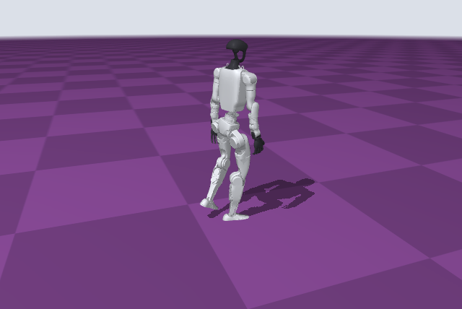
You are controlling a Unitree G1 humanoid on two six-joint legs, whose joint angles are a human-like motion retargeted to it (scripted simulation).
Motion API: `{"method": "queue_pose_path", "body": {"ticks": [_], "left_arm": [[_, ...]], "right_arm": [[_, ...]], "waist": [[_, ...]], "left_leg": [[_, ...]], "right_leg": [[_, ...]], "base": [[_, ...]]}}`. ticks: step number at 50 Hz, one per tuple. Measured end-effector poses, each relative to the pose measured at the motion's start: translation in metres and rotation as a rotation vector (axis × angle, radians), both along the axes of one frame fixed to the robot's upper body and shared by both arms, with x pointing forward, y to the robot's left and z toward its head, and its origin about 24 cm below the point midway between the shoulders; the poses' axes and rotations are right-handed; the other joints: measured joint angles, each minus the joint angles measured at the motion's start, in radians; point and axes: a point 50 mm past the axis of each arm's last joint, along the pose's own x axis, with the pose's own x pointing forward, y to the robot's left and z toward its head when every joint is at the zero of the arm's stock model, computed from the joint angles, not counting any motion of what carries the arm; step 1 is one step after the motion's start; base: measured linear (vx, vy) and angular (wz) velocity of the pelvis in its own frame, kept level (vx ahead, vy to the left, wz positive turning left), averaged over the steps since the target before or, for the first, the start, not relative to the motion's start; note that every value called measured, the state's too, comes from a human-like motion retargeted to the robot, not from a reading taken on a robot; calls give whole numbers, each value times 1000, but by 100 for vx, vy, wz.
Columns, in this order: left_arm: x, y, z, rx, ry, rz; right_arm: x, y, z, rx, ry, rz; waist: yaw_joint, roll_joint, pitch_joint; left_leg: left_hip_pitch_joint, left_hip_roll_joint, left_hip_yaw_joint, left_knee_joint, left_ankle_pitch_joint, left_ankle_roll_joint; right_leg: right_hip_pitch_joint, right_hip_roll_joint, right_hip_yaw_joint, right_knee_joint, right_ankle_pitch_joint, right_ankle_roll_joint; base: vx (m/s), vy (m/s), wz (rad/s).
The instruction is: Walk run
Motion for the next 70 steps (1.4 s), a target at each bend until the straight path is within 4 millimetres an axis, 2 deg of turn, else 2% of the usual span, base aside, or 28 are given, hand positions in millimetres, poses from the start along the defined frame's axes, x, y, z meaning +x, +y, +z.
{"method": "queue_pose_path", "body": {"ticks": [4, 8, 10, 12, 15, 17, 19, 20, 23, 25, 27, 30, 34, 39, 43, 45, 47, 49, 52, 54, 55, 57, 58, 60, 65, 70], "left_arm": [[-18, 7, 0, 22, 37, 69], [-31, 6, 0, 14, 83, 119], [-36, 4, 0, 10, 101, 133], [-39, 2, 0, 5, 112, 140], [-39, 2, -1, -5, 121, 139], [-36, 1, -1, -11, 123, 130], [-30, 0, -1, -7, 114, 120], [-26, -2, -1, -3, 103, 110], [-10, -9, -2, 0, 55, 74], [5, -13, -2, -12, 14, 62], [26, -14, 0, -29, -39, 54], [59, -13, 6, -43, -128, 32], [104, -11, 18, -56, -264, 12], [149, -6, 37, -67, -408, -11], [164, -7, 45, -80, -470, -19], [163, -8, 45, -87, -475, -10], [156, -9, 41, -101, -452, -7], [138, -10, 33, -111, -392, -17], [102, -14, 19, -101, -290, -37], [82, -17, 13, -88, -235, -37], [73, -17, 10, -82, -205, -38], [53, -13, 6, -57, -144, -26], [43, -10, 4, -41, -118, -18], [25, -9, 2, -27, -77, -4], [-20, -3, -1, -6, 50, 39], [-57, -1, 0, 18, 178, 70]], "right_arm": [[34, 1, 7, 7, -101, 42], [60, 2, 16, 2, -192, 84], [67, 3, 18, 1, -219, 99], [68, 4, 18, 2, -227, 106], [61, 7, 16, 19, -213, 104], [49, 7, 12, 30, -175, 106], [32, 7, 7, 30, -125, 114], [23, 7, 5, 25, -101, 115], [-5, 2, 0, -4, -30, 109], [-19, -2, -2, -30, 14, 124], [-28, -4, -3, -57, 41, 129], [-44, -3, -4, -61, 78, 98], [-63, -2, -5, -36, 127, 51], [-83, 0, -6, -20, 179, 28], [-93, 3, -5, 24, 192, 9], [-94, 4, -5, 42, 193, 1], [-93, 5, -6, 45, 189, -16], [-96, 5, -5, 46, 193, -40], [-97, 8, -6, 55, 205, -87], [-86, 8, -6, 61, 172, -94], [-79, 7, -6, 65, 149, -92], [-61, 6, -6, 69, 110, -61], [-52, 6, -6, 70, 93, -39], [-29, 4, -4, 60, 47, 3], [31, 2, 7, 42, -117, 79], [76, 1, 22, 27, -261, 128]], "waist": [[32, 33, 16], [73, 88, 46], [91, 98, 54], [112, 97, 56], [117, 97, 45], [117, 93, 29], [128, 91, 16], [131, 94, 10], [118, 163, -10], [111, 208, -25], [105, 225, -36], [58, 236, -40], [-18, 227, -45], [-103, 187, -26], [-130, 185, -33], [-131, 183, -46], [-144, 176, -58], [-140, 153, -70], [-116, 107, -108], [-74, 53, -96], [-57, 33, -84], [-52, 8, -69], [-44, 6, -62], [-35, 1, -49], [4, 26, -19], [67, 102, 22]], "left_leg": [[-93, 6, -53, -234, 34, -92], [-133, 14, -174, -503, 74, -173], [-151, 10, -223, -598, 104, -176], [-164, 5, -257, -644, 122, -189], [-169, -18, -317, -614, 176, -153], [-166, -26, -291, -566, 180, -107], [-162, -19, -288, -521, 138, -85], [-162, -24, -306, -496, 111, -73], [-71, 33, -339, -514, 42, -50], [-23, 84, -307, -528, 8, -39], [13, 97, -285, -554, -12, -36], [81, 95, -255, -609, -24, -35], [156, 57, -251, -655, -55, -25], [281, -7, -274, -678, -120, -15], [362, -6, -306, -669, -163, -14], [381, -12, -320, -648, -166, -3], [401, -12, -313, -611, -126, -4], [418, -29, -303, -544, -17, -5], [363, -20, -204, -351, 240, 27], [291, -42, -130, -163, 329, 70], [249, -46, -103, -60, 331, 87], [164, 6, -42, 107, 180, 102], [128, 47, -20, 153, 134, 103], [45, 61, 3, 164, 92, 102], [-113, 31, -54, -103, 57, -22], [-164, 39, -231, -512, 105, -187]], "right_leg": [[79, 83, -37, -31, -33, -14], [189, 186, -42, -76, -63, -12], [241, 209, -31, -93, -72, 0], [282, 215, -9, -98, -79, 18], [326, 218, 0, -83, -77, 52], [339, 208, 15, -44, -32, 91], [330, 194, 61, 34, 70, 126], [317, 188, 82, 86, 141, 140], [250, 193, 72, 325, 353, 120], [153, 167, 36, 553, 407, 59], [17, 136, 62, 738, 320, 43], [-150, 118, 83, 827, 259, 73], [-291, 83, 36, 659, 185, 58], [-353, 89, 40, 183, 139, 45], [-388, 134, 56, -27, 118, 51], [-393, 141, 36, 4, 118, -7], [-388, 134, 30, 60, 141, -66], [-358, 101, 38, 89, 191, -63], [-336, 57, 110, 151, 129, -61], [-263, 19, 95, 129, 88, -60], [-226, 0, 75, 119, 74, -58], [-161, 3, 75, 97, 44, -57], [-126, 21, 65, 82, 31, -60], [-65, 19, 10, 46, 19, -59], [61, 105, -29, -34, -21, -69], [216, 230, -16, -98, -69, -56]], "base": [[65, -19, 4], [60, -11, -30], [60, -5, -48], [89, -1, -60], [77, 2, -19], [98, 8, -17], [68, 5, -52], [66, 7, -38], [86, 13, -31], [81, 11, -67], [61, 7, -61], [54, 3, 16], [65, 2, 50], [66, -8, 61], [86, -19, 40], [76, -18, 8], [93, -23, 35], [119, -24, 26], [86, -15, 28], [85, -18, -22], [95, -23, 2], [83, -29, 26], [59, -26, 25], [62, -15, 29], [68, -17, -8], [64, -9, -49]]}}
